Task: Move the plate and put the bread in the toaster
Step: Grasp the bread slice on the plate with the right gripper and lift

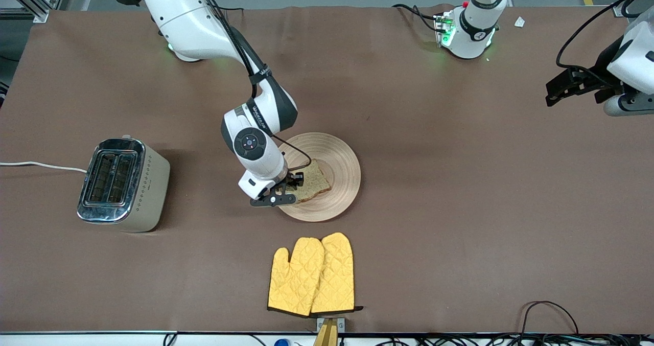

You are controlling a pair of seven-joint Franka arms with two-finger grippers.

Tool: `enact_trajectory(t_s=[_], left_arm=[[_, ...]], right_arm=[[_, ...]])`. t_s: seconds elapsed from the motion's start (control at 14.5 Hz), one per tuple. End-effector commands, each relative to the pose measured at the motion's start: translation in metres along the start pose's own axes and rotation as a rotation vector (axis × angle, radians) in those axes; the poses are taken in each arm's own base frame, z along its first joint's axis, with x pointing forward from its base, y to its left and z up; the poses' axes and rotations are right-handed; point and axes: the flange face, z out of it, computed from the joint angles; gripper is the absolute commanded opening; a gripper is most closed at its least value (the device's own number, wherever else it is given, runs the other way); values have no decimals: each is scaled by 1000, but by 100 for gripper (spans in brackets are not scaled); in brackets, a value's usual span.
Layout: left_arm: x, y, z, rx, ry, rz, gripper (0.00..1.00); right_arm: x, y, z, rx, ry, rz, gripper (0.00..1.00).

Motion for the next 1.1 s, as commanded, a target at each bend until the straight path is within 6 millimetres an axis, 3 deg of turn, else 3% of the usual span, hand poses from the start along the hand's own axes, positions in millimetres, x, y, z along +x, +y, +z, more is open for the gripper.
enact_trajectory(t_s=[0.0, 0.21, 0.55, 0.76, 0.83, 1.03], left_arm=[[-14, 1, -3, -12, -3, 10, 100], [-14, 1, -2, -23, -6, 8, 100], [-13, 0, 0, -22, -12, 5, 100], [-13, 0, 0, -22, -12, 4, 100], [-13, -2, 0, -23, -12, 1, 100], [-12, -3, 0, -23, -12, -1, 100]], right_arm=[[-1, 0, 8, -14, 21, 3, 59], [-5, 2, 16, -13, 27, 4, 51], [-5, 4, 16, -15, 20, 13, 7], [-2, 9, 7, -25, -2, 13, 1], [0, 15, -1, -55, -22, 11, 1], [12, 31, -66, -151, -29, -13, 1]])
